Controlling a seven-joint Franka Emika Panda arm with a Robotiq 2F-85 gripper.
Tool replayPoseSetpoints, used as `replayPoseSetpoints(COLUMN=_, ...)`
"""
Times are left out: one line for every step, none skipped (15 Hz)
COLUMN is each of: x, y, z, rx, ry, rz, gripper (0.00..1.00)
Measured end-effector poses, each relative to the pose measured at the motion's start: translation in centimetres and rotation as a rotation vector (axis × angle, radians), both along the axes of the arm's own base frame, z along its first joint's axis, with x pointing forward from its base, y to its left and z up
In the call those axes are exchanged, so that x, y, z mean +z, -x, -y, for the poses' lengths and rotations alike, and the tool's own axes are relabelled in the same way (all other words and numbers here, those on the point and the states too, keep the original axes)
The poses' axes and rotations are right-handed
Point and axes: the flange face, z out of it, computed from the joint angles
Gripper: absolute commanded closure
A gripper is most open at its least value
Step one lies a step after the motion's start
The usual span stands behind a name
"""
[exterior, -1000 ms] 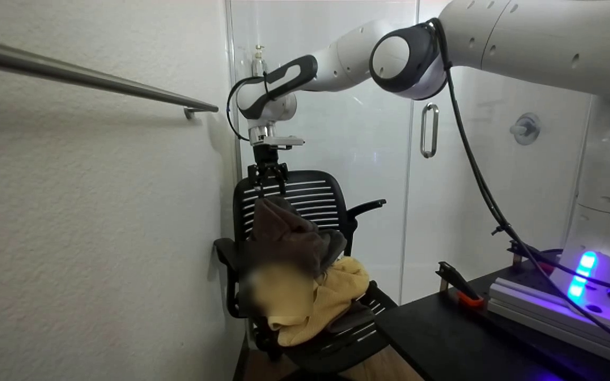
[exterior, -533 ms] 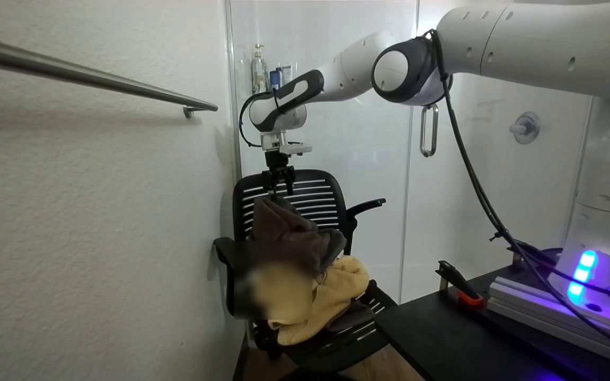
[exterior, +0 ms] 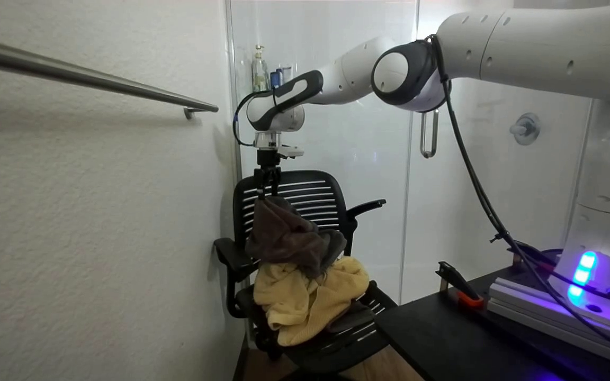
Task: Hang the dark towel on the back of the chair
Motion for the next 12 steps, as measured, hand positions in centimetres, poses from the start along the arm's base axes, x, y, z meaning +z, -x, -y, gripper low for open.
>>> replayPoseSetpoints(x=-0.1, y=0.0, z=0.0, rx=-0.003, ry=-0.009, rz=0.002, gripper=0.0)
replayPoseSetpoints(x=-0.3, y=-0.1, z=-0.2, rx=-0.007, ry=-0.033, rz=0.007, gripper=0.0)
replayPoseSetpoints(x=-0.8, y=-0.1, z=-0.3, rx=-0.004, ry=-0.057, rz=0.004, gripper=0.0)
replayPoseSetpoints(x=-1.4, y=0.0, z=-0.4, rx=0.006, ry=-0.079, rz=-0.003, gripper=0.0)
replayPoseSetpoints(x=-2.1, y=0.1, z=-0.6, rx=0.014, ry=-0.098, rz=-0.012, gripper=0.0)
replayPoseSetpoints(x=-2.7, y=0.3, z=-0.7, rx=0.019, ry=-0.113, rz=-0.023, gripper=0.11)
replayPoseSetpoints(x=-3.3, y=0.4, z=-0.7, rx=0.017, ry=-0.121, rz=-0.036, gripper=0.26)
replayPoseSetpoints(x=-3.9, y=0.6, z=-0.8, rx=0.017, ry=-0.122, rz=-0.045, gripper=0.34)
replayPoseSetpoints(x=-4.3, y=0.8, z=-0.9, rx=0.018, ry=-0.121, rz=-0.051, gripper=0.4)
replayPoseSetpoints(x=-4.7, y=0.9, z=-0.9, rx=0.017, ry=-0.12, rz=-0.056, gripper=0.48)
replayPoseSetpoints(x=-4.9, y=0.9, z=-0.9, rx=0.016, ry=-0.118, rz=-0.06, gripper=0.54)
replayPoseSetpoints(x=-5.1, y=1.0, z=-0.9, rx=0.013, ry=-0.117, rz=-0.062, gripper=0.62)
